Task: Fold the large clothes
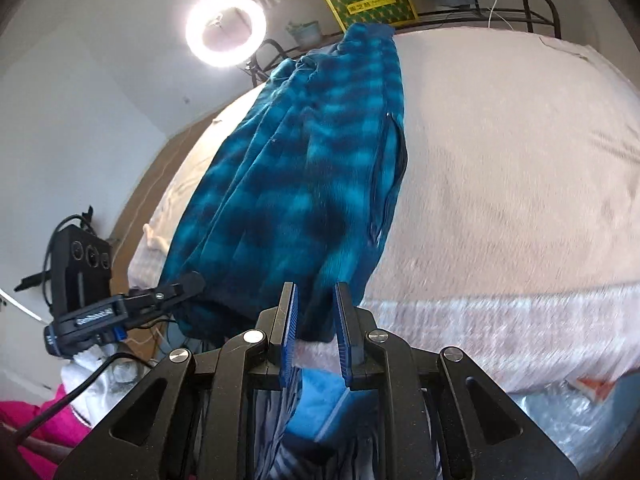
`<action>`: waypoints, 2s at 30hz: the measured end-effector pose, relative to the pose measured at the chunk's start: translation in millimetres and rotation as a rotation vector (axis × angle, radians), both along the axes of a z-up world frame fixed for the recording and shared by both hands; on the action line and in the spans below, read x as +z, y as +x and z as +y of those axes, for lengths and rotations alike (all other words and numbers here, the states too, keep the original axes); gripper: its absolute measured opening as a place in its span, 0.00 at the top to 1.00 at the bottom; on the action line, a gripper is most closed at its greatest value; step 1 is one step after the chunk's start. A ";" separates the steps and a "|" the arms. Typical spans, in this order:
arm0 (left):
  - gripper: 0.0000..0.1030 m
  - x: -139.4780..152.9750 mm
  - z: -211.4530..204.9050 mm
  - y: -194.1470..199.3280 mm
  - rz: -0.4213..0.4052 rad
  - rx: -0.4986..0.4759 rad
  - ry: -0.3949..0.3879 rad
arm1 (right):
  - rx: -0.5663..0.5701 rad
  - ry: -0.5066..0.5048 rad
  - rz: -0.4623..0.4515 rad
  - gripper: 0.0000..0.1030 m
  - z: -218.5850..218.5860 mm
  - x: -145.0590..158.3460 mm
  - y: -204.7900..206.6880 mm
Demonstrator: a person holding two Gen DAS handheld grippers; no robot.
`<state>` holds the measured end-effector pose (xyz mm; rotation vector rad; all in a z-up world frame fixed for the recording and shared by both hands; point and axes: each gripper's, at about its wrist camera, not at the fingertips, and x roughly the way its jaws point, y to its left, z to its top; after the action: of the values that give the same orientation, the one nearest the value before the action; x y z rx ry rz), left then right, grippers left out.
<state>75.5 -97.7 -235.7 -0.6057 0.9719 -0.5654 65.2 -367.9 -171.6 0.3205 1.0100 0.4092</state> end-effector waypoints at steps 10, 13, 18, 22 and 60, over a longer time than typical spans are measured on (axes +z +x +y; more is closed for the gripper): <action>0.61 22.7 -14.0 20.6 -0.054 -0.025 0.083 | -0.035 0.010 -0.022 0.63 -4.1 -9.8 -5.7; 0.61 14.2 -27.8 31.4 -0.033 -0.054 0.119 | -0.034 0.017 -0.003 0.63 -6.6 -15.8 -7.3; 0.87 1.1 -41.4 43.5 -0.011 -0.088 0.154 | -0.025 0.053 0.020 0.63 -7.7 -21.8 0.8; 0.99 -5.5 -37.7 45.8 0.019 -0.082 0.110 | -0.003 0.069 0.059 0.63 -3.0 -31.7 12.5; 0.80 15.1 94.3 27.0 -0.140 0.072 0.229 | 0.105 -0.023 -0.159 0.86 30.2 51.8 44.1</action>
<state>102.5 -3.4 -220.6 -0.3897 0.8650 -0.4191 109.4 -337.7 -119.7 0.2107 0.8771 0.5098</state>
